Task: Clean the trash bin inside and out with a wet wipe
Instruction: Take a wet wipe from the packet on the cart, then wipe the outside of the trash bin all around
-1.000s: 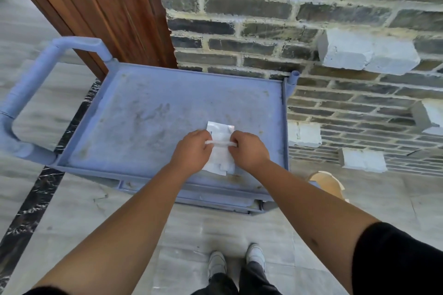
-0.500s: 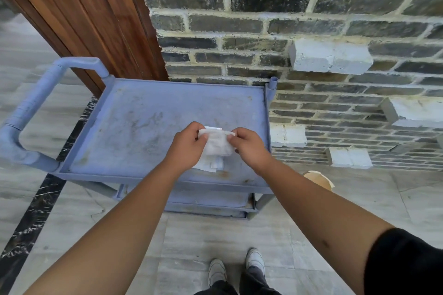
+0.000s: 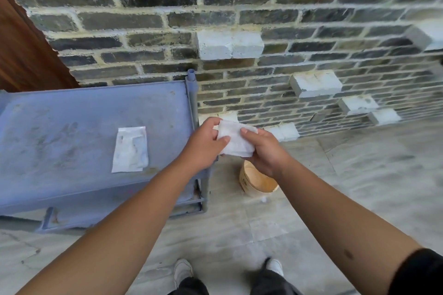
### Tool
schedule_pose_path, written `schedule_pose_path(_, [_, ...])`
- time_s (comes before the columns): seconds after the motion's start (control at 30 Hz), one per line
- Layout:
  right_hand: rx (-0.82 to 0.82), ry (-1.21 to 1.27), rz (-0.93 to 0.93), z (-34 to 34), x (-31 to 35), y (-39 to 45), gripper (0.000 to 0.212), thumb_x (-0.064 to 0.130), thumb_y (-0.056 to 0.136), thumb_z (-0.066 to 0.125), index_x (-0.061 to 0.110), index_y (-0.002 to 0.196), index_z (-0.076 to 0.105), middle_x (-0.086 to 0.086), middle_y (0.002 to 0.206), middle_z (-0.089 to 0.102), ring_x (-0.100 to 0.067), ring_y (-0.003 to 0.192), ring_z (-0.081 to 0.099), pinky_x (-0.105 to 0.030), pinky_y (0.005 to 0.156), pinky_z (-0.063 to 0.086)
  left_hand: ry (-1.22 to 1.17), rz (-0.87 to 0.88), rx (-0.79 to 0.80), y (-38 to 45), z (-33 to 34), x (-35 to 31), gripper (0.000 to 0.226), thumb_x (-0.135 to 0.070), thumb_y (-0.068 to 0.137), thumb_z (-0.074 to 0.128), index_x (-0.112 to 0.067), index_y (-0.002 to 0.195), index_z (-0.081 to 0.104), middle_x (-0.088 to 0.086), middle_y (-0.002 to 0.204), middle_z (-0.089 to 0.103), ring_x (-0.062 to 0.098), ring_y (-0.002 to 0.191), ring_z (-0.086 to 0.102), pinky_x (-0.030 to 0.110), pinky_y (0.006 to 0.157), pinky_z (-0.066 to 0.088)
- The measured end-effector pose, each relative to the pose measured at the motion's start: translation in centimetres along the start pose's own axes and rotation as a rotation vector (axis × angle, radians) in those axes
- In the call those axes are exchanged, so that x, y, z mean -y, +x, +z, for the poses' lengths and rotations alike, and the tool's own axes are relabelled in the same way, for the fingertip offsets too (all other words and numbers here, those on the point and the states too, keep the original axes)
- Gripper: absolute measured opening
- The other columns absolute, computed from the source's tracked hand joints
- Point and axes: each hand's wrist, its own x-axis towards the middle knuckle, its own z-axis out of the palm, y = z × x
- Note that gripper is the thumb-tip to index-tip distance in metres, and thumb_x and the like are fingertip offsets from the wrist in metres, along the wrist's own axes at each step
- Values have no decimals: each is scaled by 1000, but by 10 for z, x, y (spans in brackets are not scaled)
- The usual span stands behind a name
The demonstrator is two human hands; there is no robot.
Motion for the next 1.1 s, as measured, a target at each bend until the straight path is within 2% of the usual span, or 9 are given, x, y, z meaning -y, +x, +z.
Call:
schedule_pose_path(0.07, [5, 40, 5, -36, 7, -14, 34, 14, 96, 53, -7, 122, 58, -29, 117, 64, -40, 103, 64, -50, 92, 53, 19, -9, 38, 7, 37, -2, 18, -20, 88, 61, -27, 102, 54, -3, 84, 74, 23, 72, 69, 33, 63, 55])
schedule_pose_path(0.2, [-7, 83, 24, -110, 13, -29, 29, 12, 98, 50, -5, 118, 61, -24, 108, 68, -34, 96, 68, -44, 86, 56, 16, -46, 57, 25, 111, 0, 15, -16, 87, 63, -30, 92, 58, 1, 85, 73, 20, 77, 70, 43, 73, 57])
schedule_pose_path(0.33, [-3, 121, 84, -191, 9, -33, 31, 12, 99, 48, -8, 122, 57, -31, 116, 63, -40, 101, 65, -47, 87, 56, 8, -120, 16, 45, 193, 17, 15, -12, 88, 62, -27, 90, 60, 8, 82, 72, 25, 73, 68, 44, 73, 55])
schedule_pose_path(0.4, [17, 143, 120, -225, 3, -35, 29, 11, 99, 47, -7, 117, 61, -28, 110, 67, -37, 97, 68, -41, 79, 58, 2, -157, -15, 51, 229, 30, 13, -10, 89, 61, -23, 91, 61, 7, 80, 71, 19, 66, 65, 40, 69, 54])
schedule_pose_path(0.5, [-14, 189, 169, -276, -8, -33, 31, 13, 100, 48, -6, 122, 57, -25, 113, 67, -33, 98, 68, -38, 78, 59, -55, -230, -71, 57, 276, 50, 14, -13, 89, 62, -26, 92, 61, -1, 80, 71, 9, 63, 65, 28, 66, 53])
schedule_pose_path(0.63, [-83, 210, 207, -327, -29, -28, 34, 16, 101, 46, 1, 130, 53, -22, 125, 63, -32, 107, 64, -41, 90, 52, -62, -297, -89, 61, 310, 89, 19, -24, 85, 64, -36, 99, 58, -3, 100, 71, 1, 85, 64, 20, 75, 47])
schedule_pose_path(0.8, [-200, 316, 182, -366, -65, -11, 24, 16, 102, 43, 8, 119, 59, -13, 109, 73, -25, 96, 71, -33, 70, 59, 64, -348, -34, 70, 323, 150, 52, -37, 81, 65, -25, 130, 52, 0, 133, 57, 8, 114, 53, 32, 99, 43])
schedule_pose_path(0.93, [-281, 349, 151, -394, -111, 14, 25, 19, 101, 45, 11, 117, 62, -13, 115, 71, -26, 103, 69, -33, 75, 59, 138, -350, -8, 85, 332, 204, 71, -53, 74, 60, -33, 139, 42, -10, 143, 48, 3, 123, 43, 21, 93, 32])
schedule_pose_path(1.1, [-382, 404, 104, -445, -194, 54, 24, 20, 101, 45, 13, 117, 62, -11, 115, 71, -25, 104, 69, -33, 75, 59, 296, -271, 122, 107, 365, 297, 71, -56, 77, 54, -38, 141, 29, -7, 144, 45, 14, 128, 43, 27, 93, 37])
